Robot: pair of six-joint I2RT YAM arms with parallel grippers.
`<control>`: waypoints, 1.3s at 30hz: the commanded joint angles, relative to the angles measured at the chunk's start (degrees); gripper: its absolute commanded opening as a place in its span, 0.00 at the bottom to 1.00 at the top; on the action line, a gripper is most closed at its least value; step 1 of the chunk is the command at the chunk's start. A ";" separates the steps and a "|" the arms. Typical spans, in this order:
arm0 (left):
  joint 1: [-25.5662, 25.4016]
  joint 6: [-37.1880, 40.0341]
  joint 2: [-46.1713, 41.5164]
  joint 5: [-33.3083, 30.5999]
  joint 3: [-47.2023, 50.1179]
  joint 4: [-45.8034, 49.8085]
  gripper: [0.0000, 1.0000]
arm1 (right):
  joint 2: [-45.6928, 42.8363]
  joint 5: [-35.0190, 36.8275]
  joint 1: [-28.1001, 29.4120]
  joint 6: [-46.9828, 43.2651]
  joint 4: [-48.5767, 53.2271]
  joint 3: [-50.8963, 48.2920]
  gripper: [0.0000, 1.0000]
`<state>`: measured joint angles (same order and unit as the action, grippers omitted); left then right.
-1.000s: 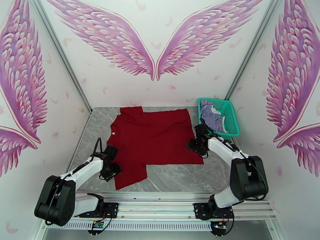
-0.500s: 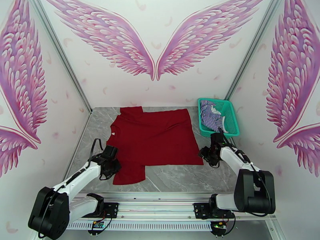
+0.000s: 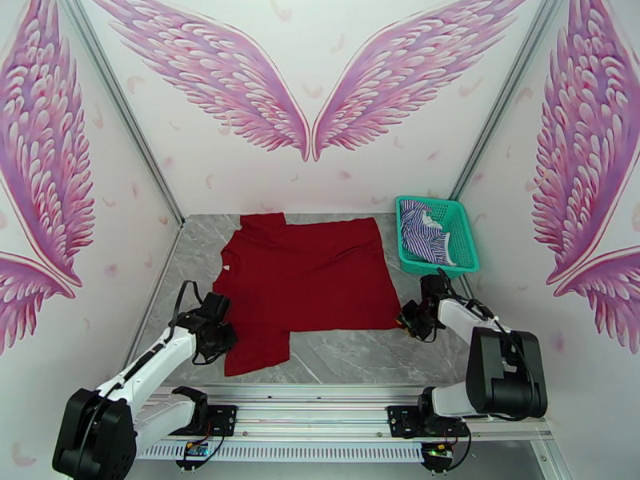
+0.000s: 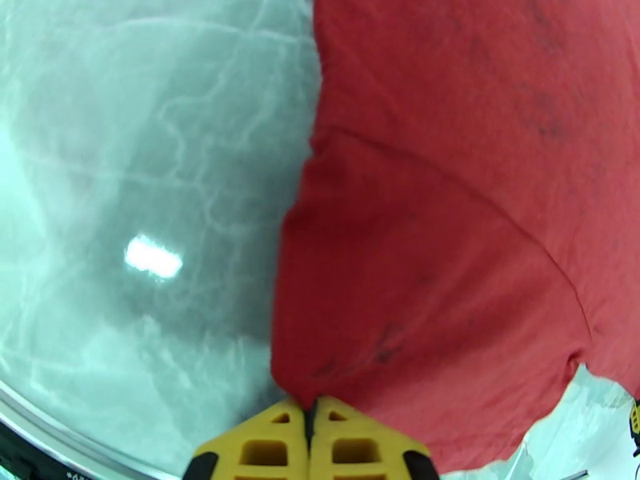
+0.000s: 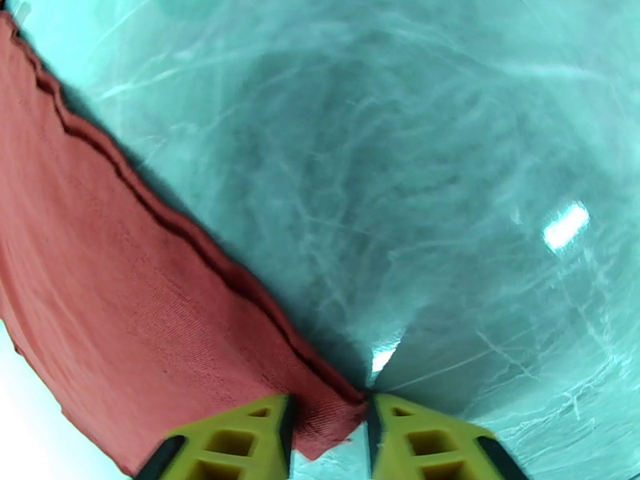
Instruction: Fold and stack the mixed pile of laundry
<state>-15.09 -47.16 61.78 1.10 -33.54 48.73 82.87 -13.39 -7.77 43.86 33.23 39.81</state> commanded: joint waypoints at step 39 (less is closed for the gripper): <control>10.84 9.81 15.12 3.61 -28.02 3.43 0.00 | 11.62 12.33 6.01 -12.62 12.61 30.07 0.05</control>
<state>-5.21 -39.75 74.83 3.79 -58.50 54.87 92.71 -2.96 -1.91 32.64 46.09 67.77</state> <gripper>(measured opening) 0.064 0.062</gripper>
